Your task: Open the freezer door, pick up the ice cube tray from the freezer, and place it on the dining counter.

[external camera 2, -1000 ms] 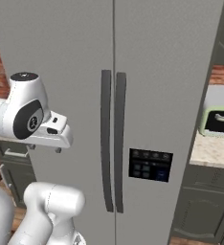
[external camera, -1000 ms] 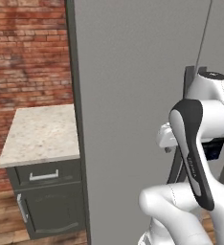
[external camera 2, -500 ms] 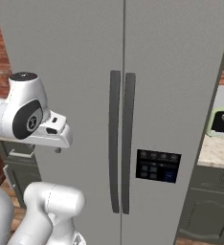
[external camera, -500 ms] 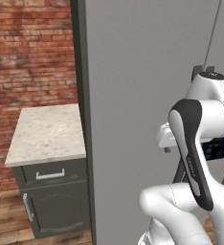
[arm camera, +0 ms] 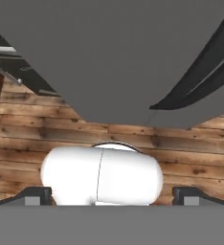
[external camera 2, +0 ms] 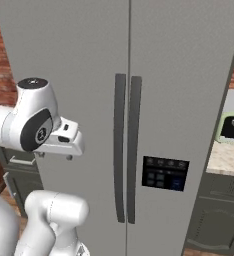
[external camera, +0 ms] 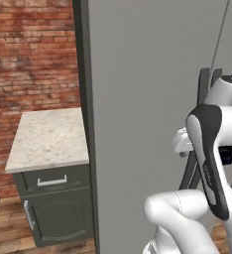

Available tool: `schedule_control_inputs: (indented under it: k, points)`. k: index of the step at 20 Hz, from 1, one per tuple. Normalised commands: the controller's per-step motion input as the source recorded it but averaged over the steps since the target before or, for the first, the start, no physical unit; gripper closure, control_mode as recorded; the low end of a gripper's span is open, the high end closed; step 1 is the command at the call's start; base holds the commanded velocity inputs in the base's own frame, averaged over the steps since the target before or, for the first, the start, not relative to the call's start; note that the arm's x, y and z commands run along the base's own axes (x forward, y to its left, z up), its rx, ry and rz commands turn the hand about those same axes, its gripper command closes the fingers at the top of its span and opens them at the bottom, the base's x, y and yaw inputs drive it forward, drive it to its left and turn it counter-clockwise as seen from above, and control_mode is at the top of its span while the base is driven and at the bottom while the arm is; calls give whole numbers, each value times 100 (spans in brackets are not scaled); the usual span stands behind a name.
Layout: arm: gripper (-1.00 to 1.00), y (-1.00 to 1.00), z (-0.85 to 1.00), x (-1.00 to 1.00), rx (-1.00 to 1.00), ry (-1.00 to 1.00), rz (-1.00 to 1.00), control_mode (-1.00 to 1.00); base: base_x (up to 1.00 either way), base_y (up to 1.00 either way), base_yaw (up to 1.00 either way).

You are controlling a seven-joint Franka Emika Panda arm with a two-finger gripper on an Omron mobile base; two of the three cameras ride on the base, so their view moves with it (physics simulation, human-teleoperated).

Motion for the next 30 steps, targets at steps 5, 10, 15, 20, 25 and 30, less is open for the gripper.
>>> schedule_control_inputs:
  k: [5,10,15,20,25,30]
  points:
    - [-100,-74,0,-6,0,-13,10,-100,0,0,0]
    - [-100,-50,0,0,3,-32,8,-100,0,0,0]
    - [-100,-49,0,2,8,-33,7,-100,0,0,0]
    - [-100,-31,0,13,9,-33,5,-100,0,0,0]
    - [-100,-8,0,29,10,-31,0,-100,0,0,0]
    - [-100,0,0,32,7,-22,0,-100,0,0,0]
